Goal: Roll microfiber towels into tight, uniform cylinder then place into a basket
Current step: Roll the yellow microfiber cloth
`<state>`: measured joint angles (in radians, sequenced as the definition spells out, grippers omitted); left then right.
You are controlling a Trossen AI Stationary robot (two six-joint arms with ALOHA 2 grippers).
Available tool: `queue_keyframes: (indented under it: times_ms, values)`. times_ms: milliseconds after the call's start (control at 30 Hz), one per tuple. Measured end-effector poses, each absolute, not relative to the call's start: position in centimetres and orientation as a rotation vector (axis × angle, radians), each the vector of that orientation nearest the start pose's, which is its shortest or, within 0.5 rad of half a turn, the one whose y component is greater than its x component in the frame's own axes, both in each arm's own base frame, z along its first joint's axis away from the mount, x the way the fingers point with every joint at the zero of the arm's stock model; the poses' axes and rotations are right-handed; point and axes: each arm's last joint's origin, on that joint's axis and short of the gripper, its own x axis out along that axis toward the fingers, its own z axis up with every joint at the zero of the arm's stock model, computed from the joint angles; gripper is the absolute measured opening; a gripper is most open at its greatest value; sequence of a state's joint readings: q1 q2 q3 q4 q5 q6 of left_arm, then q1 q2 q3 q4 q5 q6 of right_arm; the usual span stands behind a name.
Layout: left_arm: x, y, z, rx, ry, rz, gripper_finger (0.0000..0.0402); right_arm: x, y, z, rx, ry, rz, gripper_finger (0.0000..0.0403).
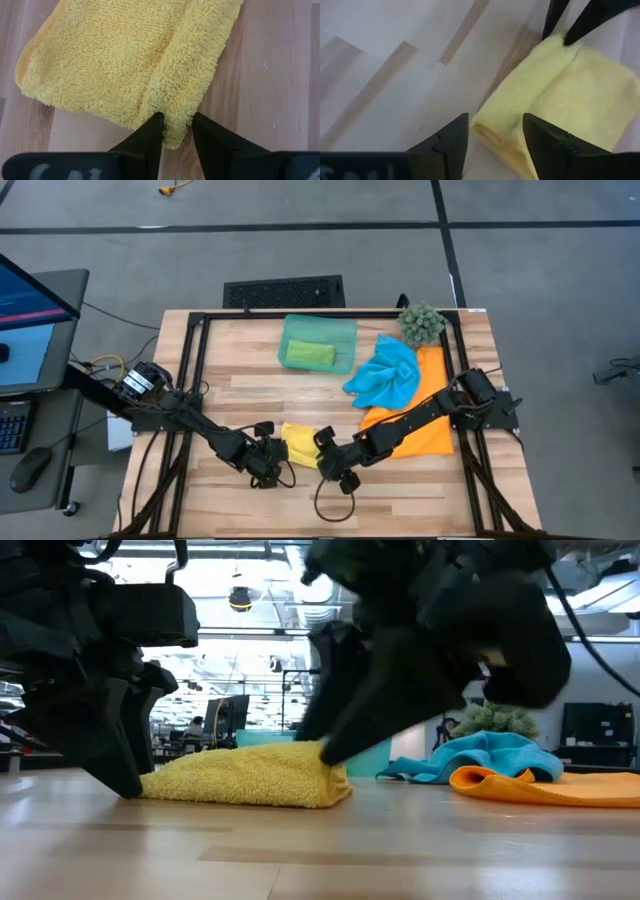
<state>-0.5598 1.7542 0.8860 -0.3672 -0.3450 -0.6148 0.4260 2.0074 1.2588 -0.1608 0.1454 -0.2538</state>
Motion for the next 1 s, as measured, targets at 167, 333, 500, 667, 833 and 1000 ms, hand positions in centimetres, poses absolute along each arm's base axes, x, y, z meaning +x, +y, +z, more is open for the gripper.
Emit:
queue_keyframes:
  times_ms: [167, 333, 500, 667, 833, 1000]
  values:
    - [26.2, -15.3, 12.5, -0.008, 1.102, 0.157, 0.0098, 37.9, 18.3, 16.4, -0.526, 0.820, 0.398, 0.0214]
    - [26.2, -15.3, 12.5, -0.008, 1.102, 0.157, 0.0098, 38.1, 18.6, 15.1, -0.512, 0.829, 0.441, 0.0210]
    - [26.2, -15.3, 12.5, -0.014, 1.104, 0.163, 0.0098, 39.1, 17.4, 12.1, -0.500, 0.894, 0.417, 0.0207]
    - [26.2, -15.3, 12.5, -0.023, 1.110, 0.163, 0.0098, 39.2, 16.6, 12.0, -0.406, 0.931, 0.370, 0.0202]
    - [26.2, -15.3, 12.5, -0.022, 1.109, 0.162, 0.0098, 39.2, 16.7, 12.8, -0.401, 0.947, 0.351, 0.0198]
    - [26.2, -15.3, 12.5, -0.036, 1.107, 0.171, 0.0098, 39.3, 16.5, 13.5, -0.394, 0.941, 0.345, 0.0192]
